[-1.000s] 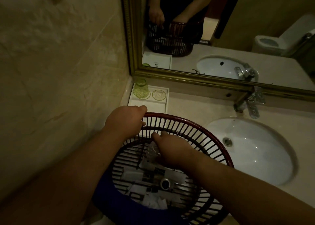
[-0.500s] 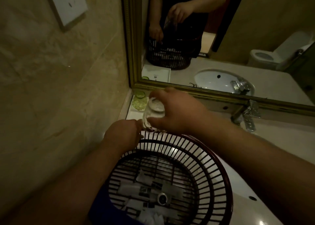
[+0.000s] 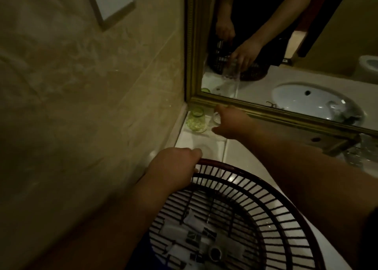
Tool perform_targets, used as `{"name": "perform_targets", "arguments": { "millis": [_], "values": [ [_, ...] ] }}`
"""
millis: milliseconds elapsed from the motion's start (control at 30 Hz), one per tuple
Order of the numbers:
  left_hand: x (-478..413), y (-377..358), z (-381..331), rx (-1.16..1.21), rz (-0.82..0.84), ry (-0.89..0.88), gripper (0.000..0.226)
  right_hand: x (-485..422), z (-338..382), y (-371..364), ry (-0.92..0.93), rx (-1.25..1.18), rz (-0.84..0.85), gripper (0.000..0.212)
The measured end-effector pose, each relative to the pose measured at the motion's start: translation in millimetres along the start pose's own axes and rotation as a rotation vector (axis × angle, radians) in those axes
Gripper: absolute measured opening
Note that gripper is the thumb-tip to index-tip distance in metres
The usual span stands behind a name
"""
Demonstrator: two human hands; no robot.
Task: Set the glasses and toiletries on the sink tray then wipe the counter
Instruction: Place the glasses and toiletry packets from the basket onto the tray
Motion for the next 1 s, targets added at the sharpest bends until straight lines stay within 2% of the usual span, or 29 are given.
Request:
{"name": "perform_targets", "arguments": {
  "millis": [167, 400, 633, 1000],
  "values": [
    [-1, 0, -3, -0.024, -0.005, -0.022, 0.033, -39, -28, -56, -0.051, 0.028, 0.123, 0.072],
    [-2, -2, 0, 0.025, -0.009, 0.009, 0.034, -67, -41, -90, -0.061, -0.003, 0.141, 0.071],
    [0, 11, -3, 0.097, -0.086, 0.000, 0.044, -73, -47, -93, -0.107, -0.069, 0.098, 0.079],
    [1, 19, -4, 0.077, -0.081, 0.012, 0.037, -67, -45, -85, -0.107, -0.049, 0.099, 0.068]
  ]
}}
Point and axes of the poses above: each hand's wrist, its own x-axis away from the middle knuckle, its own y-axis out of the back of the hand, z = x × y, the point moved 10 cm from there along -x, towards the middle knuckle, and after that the axes turned 2 degrees about -x, right-handed, at the moved point
